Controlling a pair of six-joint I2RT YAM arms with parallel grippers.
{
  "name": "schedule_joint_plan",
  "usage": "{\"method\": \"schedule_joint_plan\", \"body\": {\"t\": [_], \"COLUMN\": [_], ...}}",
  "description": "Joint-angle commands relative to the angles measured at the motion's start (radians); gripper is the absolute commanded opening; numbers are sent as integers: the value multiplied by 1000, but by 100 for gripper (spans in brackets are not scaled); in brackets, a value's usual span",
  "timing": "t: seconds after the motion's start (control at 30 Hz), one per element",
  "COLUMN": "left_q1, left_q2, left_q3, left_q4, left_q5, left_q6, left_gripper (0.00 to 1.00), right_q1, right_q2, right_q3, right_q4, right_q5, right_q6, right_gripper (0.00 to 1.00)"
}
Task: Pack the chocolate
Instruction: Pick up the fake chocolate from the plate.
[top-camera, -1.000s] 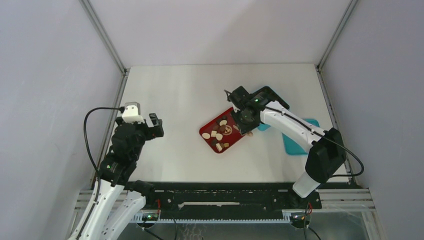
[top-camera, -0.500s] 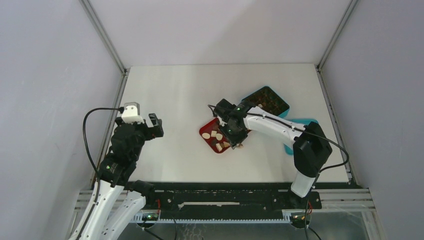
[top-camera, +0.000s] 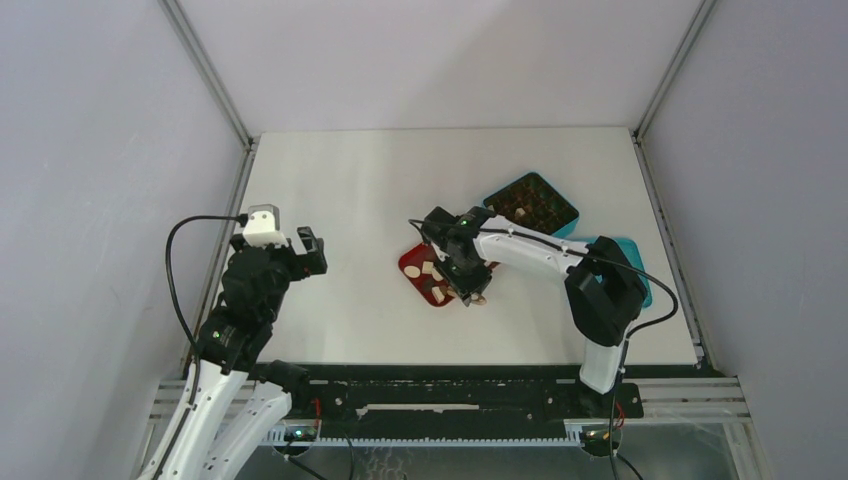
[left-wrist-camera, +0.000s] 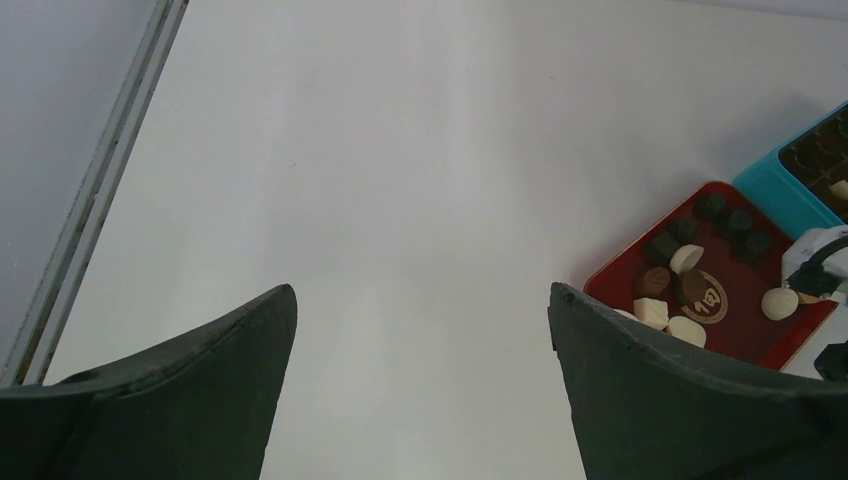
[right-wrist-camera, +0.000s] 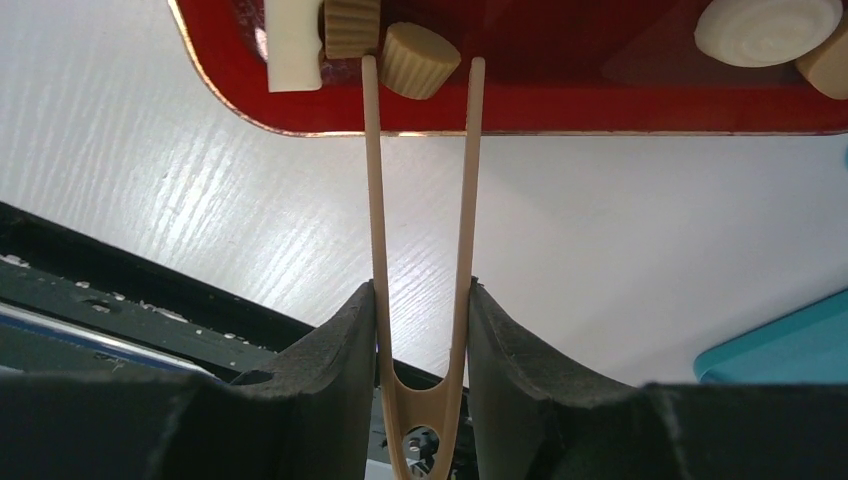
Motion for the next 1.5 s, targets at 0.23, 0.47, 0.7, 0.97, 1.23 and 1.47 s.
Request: {"method": "schedule_joint_plan", "body": {"t": [0.23, 0.47, 0.7, 0.97, 1.23, 1.47], "left_q1": [8, 8, 8, 9, 9, 10], "left_q2": [-9, -11, -11, -10, -9, -11], "left_q3": [-14, -16, -15, -15, -15, -15], "left_q4": [42, 42, 42, 42, 44, 44], "left_q5": [3, 5, 7, 7, 12, 19], "left_q6": [4, 4, 3, 3, 4, 4], "left_gripper": [100, 100, 100, 100, 100, 100], "right_q1": [-10, -11, -16, -25, -63, -153], "right_q2": [33, 70, 99, 91, -1, -101], "right_q3": [50, 79, 88, 99, 103, 85], "right_q4": [-23, -18, -8, -2, -28, -58], "right_q5": [111, 103, 111, 127, 145, 195], "right_q6": [18, 9, 11, 11, 13, 15], "right_gripper": [38, 40, 43, 35, 20, 20]}}
